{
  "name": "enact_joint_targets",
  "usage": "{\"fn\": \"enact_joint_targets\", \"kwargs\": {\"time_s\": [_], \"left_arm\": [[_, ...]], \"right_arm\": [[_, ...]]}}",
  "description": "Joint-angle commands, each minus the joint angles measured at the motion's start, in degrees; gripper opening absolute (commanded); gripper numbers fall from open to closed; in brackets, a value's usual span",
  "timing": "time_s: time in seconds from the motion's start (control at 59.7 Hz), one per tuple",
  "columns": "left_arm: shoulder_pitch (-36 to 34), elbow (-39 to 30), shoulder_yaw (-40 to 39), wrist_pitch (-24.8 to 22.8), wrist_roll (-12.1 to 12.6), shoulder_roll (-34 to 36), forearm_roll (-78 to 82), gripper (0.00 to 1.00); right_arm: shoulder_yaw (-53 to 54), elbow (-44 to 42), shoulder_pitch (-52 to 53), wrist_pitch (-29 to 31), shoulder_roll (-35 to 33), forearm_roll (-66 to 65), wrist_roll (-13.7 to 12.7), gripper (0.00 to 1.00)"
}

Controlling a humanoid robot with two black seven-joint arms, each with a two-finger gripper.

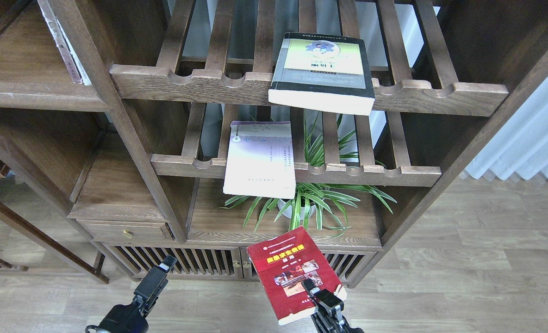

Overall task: Organize books on shelf
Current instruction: 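Bring the left gripper to the red book and grasp it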

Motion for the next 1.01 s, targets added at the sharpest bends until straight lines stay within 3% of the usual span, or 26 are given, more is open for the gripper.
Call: {"fn": "enact_joint_targets", "kwargs": {"time_s": [0.0, 0.251, 0.553, 0.754, 0.771, 0.821, 0.988], "left_arm": [[0.0, 0.0, 1.6, 0.0, -0.1, -1.0, 0.1, 1.00], [-0.1, 2.4, 3.2, 0.0, -0.1, -4.6, -0.1, 1.00], [-1.4, 3.0, 5.2, 0.0, 0.3, -6.9, 0.3, 0.96], [-1.3, 3.0, 5.4, 0.0, 0.1, -8.2, -0.3, 0.79], [-1.2, 3.0, 5.5, 0.0, 0.1, -8.2, -0.3, 0.73], [-1.0, 3.0, 5.7, 0.0, 0.0, -8.2, -0.3, 0.68], [-0.6, 3.0, 6.4, 0.0, -0.1, -8.1, -0.3, 0.24]], "right_arm": [[-2.3, 0.0, 0.4, 0.0, 0.5, -0.1, -0.2, 0.09], [-5.2, 0.1, 0.7, 0.0, 4.7, -0.6, -2.5, 0.09], [-6.8, 0.0, 2.0, 0.0, 4.7, -1.2, -2.6, 0.09], [-7.6, 0.0, 1.8, 0.0, 4.7, -1.4, -3.0, 0.10], [-7.6, 0.0, 1.6, 0.0, 4.7, -1.4, -3.1, 0.10], [-7.6, 0.0, 1.6, 0.0, 4.7, -1.4, -3.1, 0.10], [-7.7, 0.0, 1.4, 0.0, 4.7, -1.5, -3.1, 0.10]]}}
